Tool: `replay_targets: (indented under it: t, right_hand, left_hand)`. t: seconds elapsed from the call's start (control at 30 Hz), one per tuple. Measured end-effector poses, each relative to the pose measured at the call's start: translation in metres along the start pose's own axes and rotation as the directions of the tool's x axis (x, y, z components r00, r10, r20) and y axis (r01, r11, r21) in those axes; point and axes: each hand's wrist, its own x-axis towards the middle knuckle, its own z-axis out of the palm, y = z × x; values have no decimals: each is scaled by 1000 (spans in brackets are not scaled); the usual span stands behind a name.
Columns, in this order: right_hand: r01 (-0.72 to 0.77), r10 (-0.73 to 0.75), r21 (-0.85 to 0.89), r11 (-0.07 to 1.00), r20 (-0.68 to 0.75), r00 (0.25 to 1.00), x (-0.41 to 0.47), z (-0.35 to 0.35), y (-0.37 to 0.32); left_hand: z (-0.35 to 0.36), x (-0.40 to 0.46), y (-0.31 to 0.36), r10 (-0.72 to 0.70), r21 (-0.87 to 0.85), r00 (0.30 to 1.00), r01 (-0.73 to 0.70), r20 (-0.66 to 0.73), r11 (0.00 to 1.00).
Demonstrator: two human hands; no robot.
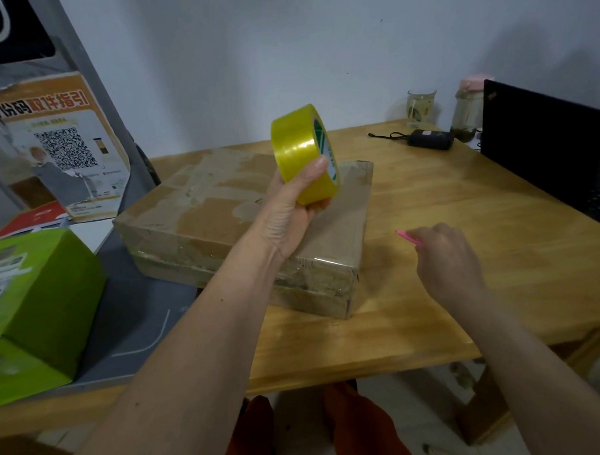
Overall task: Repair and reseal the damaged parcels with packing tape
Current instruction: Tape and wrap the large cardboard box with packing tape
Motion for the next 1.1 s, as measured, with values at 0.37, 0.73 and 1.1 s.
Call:
replay_targets:
  t: [0.37, 0.73, 1.1]
  right_hand:
    - [702, -528, 194, 686, -532, 663, -58, -17, -63]
    - [698, -688, 14, 716, -153, 709, -51, -8, -76]
    - [499, -495, 59, 865, 264, 827, -14, -25, -76]
  left_hand:
    - [1, 0, 0, 5, -46, 999, -8, -53, 999]
    - [0, -4, 1, -1, -44, 998, -2, -64, 999]
    - [-3, -3, 0, 1, -50, 999, -3, -45, 999]
